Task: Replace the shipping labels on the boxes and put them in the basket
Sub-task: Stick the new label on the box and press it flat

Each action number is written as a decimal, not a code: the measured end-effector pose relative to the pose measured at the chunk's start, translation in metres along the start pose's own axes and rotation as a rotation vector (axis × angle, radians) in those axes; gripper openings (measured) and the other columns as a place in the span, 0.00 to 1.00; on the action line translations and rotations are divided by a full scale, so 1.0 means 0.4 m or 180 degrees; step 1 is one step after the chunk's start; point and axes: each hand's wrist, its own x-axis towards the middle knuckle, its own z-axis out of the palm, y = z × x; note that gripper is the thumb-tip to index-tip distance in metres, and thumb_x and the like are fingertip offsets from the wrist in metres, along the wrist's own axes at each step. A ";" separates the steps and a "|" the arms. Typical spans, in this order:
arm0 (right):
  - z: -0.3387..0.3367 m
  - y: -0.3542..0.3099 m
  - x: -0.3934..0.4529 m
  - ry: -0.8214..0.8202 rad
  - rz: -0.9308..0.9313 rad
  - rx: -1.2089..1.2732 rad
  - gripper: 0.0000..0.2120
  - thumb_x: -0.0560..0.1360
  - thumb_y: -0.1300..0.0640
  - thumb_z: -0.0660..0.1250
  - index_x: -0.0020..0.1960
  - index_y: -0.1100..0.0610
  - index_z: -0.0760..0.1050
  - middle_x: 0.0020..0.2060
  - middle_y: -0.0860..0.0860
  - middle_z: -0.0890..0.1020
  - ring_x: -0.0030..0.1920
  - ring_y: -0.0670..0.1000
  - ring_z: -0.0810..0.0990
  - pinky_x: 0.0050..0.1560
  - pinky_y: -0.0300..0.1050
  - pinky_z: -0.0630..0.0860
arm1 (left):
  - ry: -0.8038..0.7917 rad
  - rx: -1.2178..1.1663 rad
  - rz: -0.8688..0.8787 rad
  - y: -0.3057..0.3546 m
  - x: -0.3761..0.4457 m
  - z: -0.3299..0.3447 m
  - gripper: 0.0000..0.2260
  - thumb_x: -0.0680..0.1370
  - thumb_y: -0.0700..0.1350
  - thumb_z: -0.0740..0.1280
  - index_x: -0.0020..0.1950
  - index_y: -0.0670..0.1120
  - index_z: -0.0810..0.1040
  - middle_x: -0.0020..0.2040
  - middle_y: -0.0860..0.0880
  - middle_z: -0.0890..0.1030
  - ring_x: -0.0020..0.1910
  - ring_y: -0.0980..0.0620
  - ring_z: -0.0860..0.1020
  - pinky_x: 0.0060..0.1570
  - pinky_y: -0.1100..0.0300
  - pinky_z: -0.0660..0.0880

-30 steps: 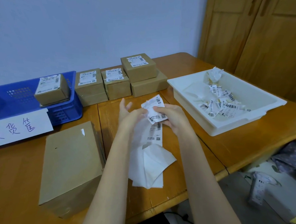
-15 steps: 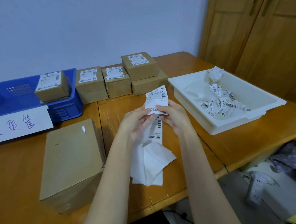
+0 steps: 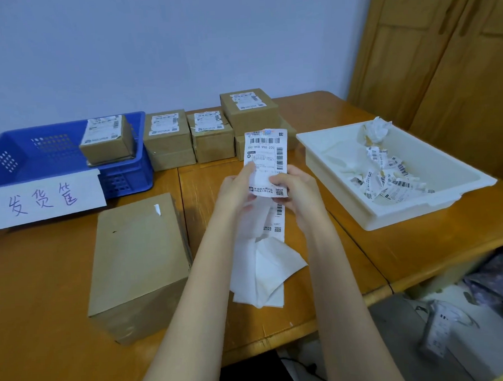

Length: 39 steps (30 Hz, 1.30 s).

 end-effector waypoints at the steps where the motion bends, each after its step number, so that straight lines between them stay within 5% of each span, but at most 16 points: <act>1: 0.008 -0.006 -0.006 -0.0070 0.0028 0.0031 0.11 0.74 0.66 0.65 0.53 0.57 0.81 0.46 0.52 0.86 0.42 0.47 0.83 0.39 0.38 0.78 | 0.0130 -0.0270 0.0153 0.001 -0.006 -0.007 0.08 0.81 0.52 0.65 0.50 0.48 0.78 0.51 0.48 0.83 0.52 0.48 0.81 0.58 0.53 0.76; 6: 0.077 -0.036 -0.046 -0.0213 0.0141 0.0379 0.10 0.76 0.65 0.65 0.57 0.65 0.78 0.42 0.55 0.84 0.33 0.46 0.83 0.32 0.38 0.78 | 0.0854 -0.0799 0.0674 0.027 -0.033 -0.089 0.04 0.79 0.41 0.69 0.53 0.45 0.80 0.51 0.48 0.83 0.47 0.52 0.77 0.39 0.63 0.71; 13: 0.186 -0.043 -0.127 -0.0796 0.0351 0.0324 0.06 0.79 0.60 0.63 0.53 0.60 0.77 0.41 0.56 0.85 0.35 0.51 0.85 0.29 0.40 0.79 | 0.0901 -0.0724 0.0785 0.028 -0.082 -0.205 0.11 0.79 0.39 0.68 0.60 0.41 0.78 0.46 0.48 0.82 0.40 0.53 0.79 0.34 0.64 0.74; 17: 0.259 -0.026 -0.137 -0.0555 0.0055 -0.0482 0.10 0.81 0.54 0.61 0.51 0.58 0.78 0.36 0.50 0.84 0.32 0.50 0.83 0.25 0.37 0.74 | 0.0930 -0.0585 0.0842 0.018 -0.114 -0.305 0.11 0.79 0.38 0.66 0.62 0.40 0.78 0.52 0.45 0.84 0.50 0.49 0.83 0.41 0.60 0.78; 22: 0.334 0.005 -0.157 -0.0761 -0.0318 -0.0948 0.14 0.81 0.56 0.58 0.39 0.54 0.77 0.23 0.44 0.77 0.25 0.46 0.72 0.24 0.35 0.66 | 0.1046 -0.0544 0.0863 -0.011 -0.155 -0.409 0.06 0.80 0.37 0.64 0.46 0.44 0.80 0.40 0.51 0.83 0.37 0.57 0.81 0.35 0.65 0.75; 26: 0.367 -0.004 -0.171 -0.0699 -0.0407 -0.1305 0.18 0.80 0.49 0.61 0.40 0.61 0.80 0.25 0.49 0.80 0.24 0.47 0.76 0.28 0.39 0.71 | 0.1181 -0.0371 0.0923 -0.033 -0.157 -0.457 0.06 0.79 0.40 0.66 0.42 0.45 0.78 0.44 0.46 0.83 0.44 0.48 0.80 0.41 0.58 0.74; 28: 0.373 -0.003 -0.177 -0.0784 -0.0445 -0.1620 0.20 0.79 0.49 0.64 0.43 0.65 0.80 0.27 0.53 0.82 0.26 0.52 0.80 0.34 0.46 0.76 | 0.1370 -0.0130 0.0992 -0.046 -0.148 -0.472 0.09 0.78 0.44 0.69 0.39 0.46 0.77 0.42 0.46 0.82 0.42 0.48 0.78 0.40 0.57 0.72; 32: 0.380 0.005 -0.179 -0.0685 -0.0488 -0.2110 0.19 0.77 0.49 0.67 0.32 0.60 0.78 0.24 0.52 0.80 0.27 0.54 0.79 0.40 0.53 0.78 | 0.1862 0.0665 0.1124 -0.062 -0.142 -0.489 0.12 0.74 0.49 0.70 0.32 0.49 0.75 0.33 0.51 0.80 0.37 0.45 0.79 0.43 0.54 0.78; 35: 0.386 0.005 -0.173 -0.0556 -0.0406 -0.2325 0.17 0.75 0.47 0.70 0.38 0.61 0.82 0.33 0.52 0.84 0.39 0.55 0.84 0.49 0.56 0.81 | 0.2319 0.1535 0.1087 -0.067 -0.157 -0.488 0.08 0.74 0.49 0.67 0.36 0.49 0.78 0.36 0.52 0.83 0.39 0.51 0.79 0.35 0.62 0.71; 39: 0.396 0.010 -0.176 -0.0386 -0.0383 -0.2702 0.17 0.73 0.45 0.72 0.43 0.60 0.84 0.41 0.53 0.85 0.45 0.54 0.83 0.51 0.58 0.80 | 0.2538 0.2109 0.1153 -0.073 -0.161 -0.488 0.06 0.76 0.50 0.67 0.40 0.53 0.79 0.37 0.55 0.80 0.41 0.53 0.78 0.34 0.61 0.66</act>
